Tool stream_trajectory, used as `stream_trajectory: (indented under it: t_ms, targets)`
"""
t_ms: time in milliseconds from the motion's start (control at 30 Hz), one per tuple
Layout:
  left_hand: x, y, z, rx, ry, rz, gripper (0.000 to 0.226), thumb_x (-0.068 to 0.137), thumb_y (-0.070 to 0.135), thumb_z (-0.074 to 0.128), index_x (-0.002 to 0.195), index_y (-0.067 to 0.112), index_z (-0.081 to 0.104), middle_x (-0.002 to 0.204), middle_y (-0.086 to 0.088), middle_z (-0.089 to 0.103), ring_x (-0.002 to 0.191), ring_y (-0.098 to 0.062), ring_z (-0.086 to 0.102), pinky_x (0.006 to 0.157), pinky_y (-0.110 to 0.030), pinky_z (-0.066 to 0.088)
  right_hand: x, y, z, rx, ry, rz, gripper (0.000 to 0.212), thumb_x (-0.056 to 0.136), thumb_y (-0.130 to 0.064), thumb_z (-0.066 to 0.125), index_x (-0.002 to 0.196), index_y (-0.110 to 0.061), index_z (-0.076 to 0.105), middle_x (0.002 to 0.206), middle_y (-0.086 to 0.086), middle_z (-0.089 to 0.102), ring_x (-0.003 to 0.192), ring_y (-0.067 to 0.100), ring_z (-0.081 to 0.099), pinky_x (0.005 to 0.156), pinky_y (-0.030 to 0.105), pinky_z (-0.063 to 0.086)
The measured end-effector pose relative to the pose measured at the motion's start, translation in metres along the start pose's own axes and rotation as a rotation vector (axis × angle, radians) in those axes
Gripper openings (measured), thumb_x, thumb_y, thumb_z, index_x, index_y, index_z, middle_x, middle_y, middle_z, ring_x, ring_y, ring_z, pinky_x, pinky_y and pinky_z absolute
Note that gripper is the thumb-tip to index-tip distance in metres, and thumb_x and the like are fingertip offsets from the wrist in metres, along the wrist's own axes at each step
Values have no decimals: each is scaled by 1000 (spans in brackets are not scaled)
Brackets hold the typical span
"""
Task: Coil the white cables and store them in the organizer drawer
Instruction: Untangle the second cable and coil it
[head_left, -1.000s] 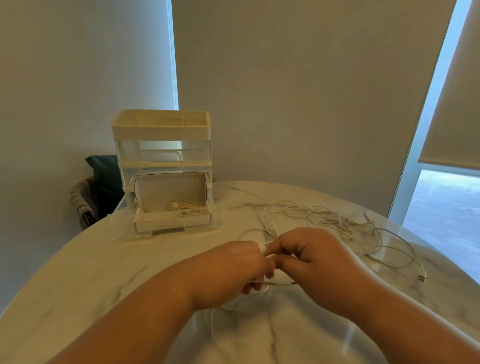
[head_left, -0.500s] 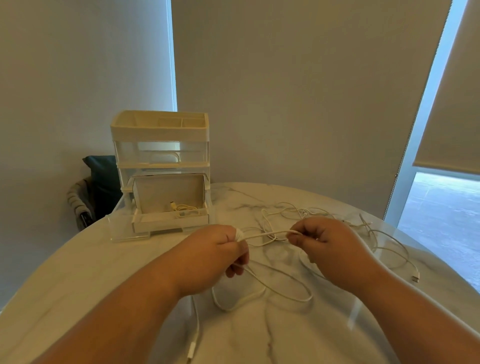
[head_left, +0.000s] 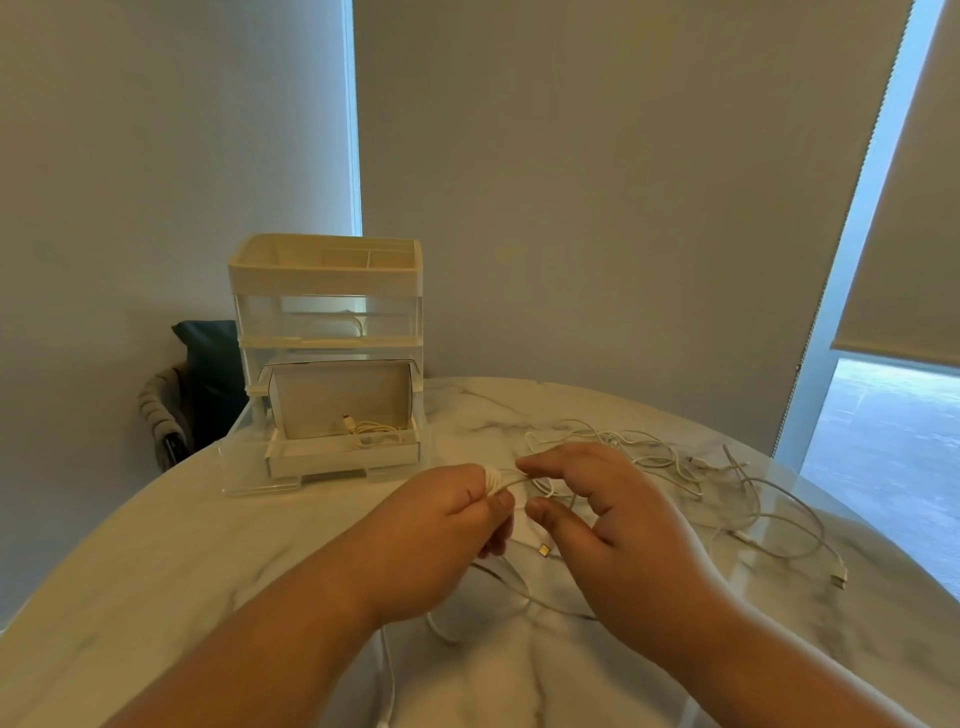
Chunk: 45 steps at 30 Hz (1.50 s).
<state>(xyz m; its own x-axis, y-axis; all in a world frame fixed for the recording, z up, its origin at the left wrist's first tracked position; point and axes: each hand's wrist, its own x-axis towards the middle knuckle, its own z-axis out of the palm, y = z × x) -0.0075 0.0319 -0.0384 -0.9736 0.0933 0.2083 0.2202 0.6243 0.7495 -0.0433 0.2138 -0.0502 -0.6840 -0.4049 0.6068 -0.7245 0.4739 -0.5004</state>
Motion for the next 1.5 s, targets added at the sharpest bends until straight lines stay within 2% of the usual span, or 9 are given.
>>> stream_trajectory:
  t_ms: [267,433,633,900,1067,1200,1300,1400,1500]
  targets:
    - [-4,11,4,-179,-149,-34,36,98,29,48,64,18,55,60,0,46,55,-14,39,58,-32,36,3,-2,-1,31,7,-162,33,92,-3,58,93,-33,71,92,-18,61,97,3,59,82,9,43]
    - [-9,19,-4,-461,-357,-74,38,97,17,43,59,13,43,61,-9,26,54,-23,20,49,-30,24,8,2,-7,-13,63,-311,18,94,-19,57,99,-22,74,93,-14,61,93,0,59,82,7,43]
    - [-6,10,0,-942,-660,-70,36,86,33,42,52,20,48,46,6,29,40,-7,24,46,-27,14,3,-6,2,344,-15,-114,16,95,-33,59,91,-35,74,87,-13,70,87,8,66,75,11,46]
    - [1,1,0,-1353,-709,74,34,94,28,37,66,15,52,50,4,32,43,-12,31,50,-27,31,-6,-21,5,775,-204,57,22,97,-20,49,107,-22,69,77,-23,68,74,-9,60,69,8,45]
    - [1,0,4,-1406,-687,75,33,94,26,39,67,14,52,48,4,37,42,-12,35,50,-27,33,-8,-16,9,276,-103,-14,26,96,-42,42,96,-26,62,83,-10,65,80,13,60,72,37,49]
    - [-1,6,4,-1275,-529,-11,33,91,28,42,64,13,54,47,2,46,42,-13,46,50,-26,43,-7,-17,12,319,-57,39,27,99,-37,41,87,-22,60,77,1,64,72,19,61,70,49,51]
    - [-3,13,0,-1088,-386,-54,35,92,31,50,66,9,56,53,-6,48,49,-18,50,55,-31,48,-6,-17,13,505,-117,84,30,107,-19,42,83,-21,60,74,6,68,64,22,65,65,40,56]
    - [-3,16,-7,-945,-181,-113,31,91,28,55,71,6,63,61,-11,52,56,-22,52,60,-32,54,-5,-14,10,312,-49,51,30,105,-22,42,80,-21,59,75,-3,65,68,13,59,64,21,46]
    - [-4,16,-7,-798,-81,-89,33,96,25,49,73,10,66,62,-7,54,60,-21,53,68,-36,53,-3,-11,8,249,-19,71,29,103,-27,44,80,-21,60,77,-5,65,72,12,57,63,22,45]
